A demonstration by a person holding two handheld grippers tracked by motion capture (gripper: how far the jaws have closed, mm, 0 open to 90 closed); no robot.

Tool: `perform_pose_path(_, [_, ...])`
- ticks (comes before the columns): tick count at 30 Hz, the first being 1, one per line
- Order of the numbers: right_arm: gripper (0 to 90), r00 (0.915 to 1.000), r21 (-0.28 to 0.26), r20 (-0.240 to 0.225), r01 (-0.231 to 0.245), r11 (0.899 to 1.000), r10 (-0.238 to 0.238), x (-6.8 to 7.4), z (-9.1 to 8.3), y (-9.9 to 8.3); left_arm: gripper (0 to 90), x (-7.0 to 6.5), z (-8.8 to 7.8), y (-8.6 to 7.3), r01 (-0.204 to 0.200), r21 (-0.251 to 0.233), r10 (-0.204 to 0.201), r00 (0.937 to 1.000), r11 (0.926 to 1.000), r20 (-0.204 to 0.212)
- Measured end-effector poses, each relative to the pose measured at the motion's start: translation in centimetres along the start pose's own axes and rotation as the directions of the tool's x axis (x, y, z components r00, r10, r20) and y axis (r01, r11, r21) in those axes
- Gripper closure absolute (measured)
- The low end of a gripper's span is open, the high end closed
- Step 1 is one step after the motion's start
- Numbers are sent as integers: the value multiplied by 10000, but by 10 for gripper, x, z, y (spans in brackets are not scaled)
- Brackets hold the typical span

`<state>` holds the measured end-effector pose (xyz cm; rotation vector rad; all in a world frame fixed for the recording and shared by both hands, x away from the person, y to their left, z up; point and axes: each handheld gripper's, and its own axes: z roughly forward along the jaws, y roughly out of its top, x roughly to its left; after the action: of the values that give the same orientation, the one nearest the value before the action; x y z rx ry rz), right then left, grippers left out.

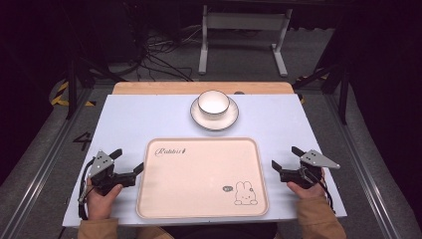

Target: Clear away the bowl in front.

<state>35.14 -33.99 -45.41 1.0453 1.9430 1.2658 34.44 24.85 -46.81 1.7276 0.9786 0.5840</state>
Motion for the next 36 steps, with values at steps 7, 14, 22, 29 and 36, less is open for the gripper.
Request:
perform_pose_path(7, [69,10000,-61,66,-12,10000,13,0,0,0,48,0,0,0,31,3,-31,10000,10000,-29])
perform_pose_path(14, [71,10000,-25,94,-20,10000,20,1,0,0,59,-2,0,2,-38,179,42,9998,9998,-212])
perform_pose_path(22, [71,9999,18,123,-61,10000,60,0,0,0,69,-2,-12,17,119,-4,-119,9998,9999,-138])
perform_pose_path(29, [71,9999,23,105,-58,10000,57,0,0,0,68,-7,-19,32,-131,74,132,9998,9999,-148])
perform_pose_path(36, [88,9997,70,150,-202,9998,201,-1,1,0,67,-12,-21,44,-427,91,429,9989,9990,-177])
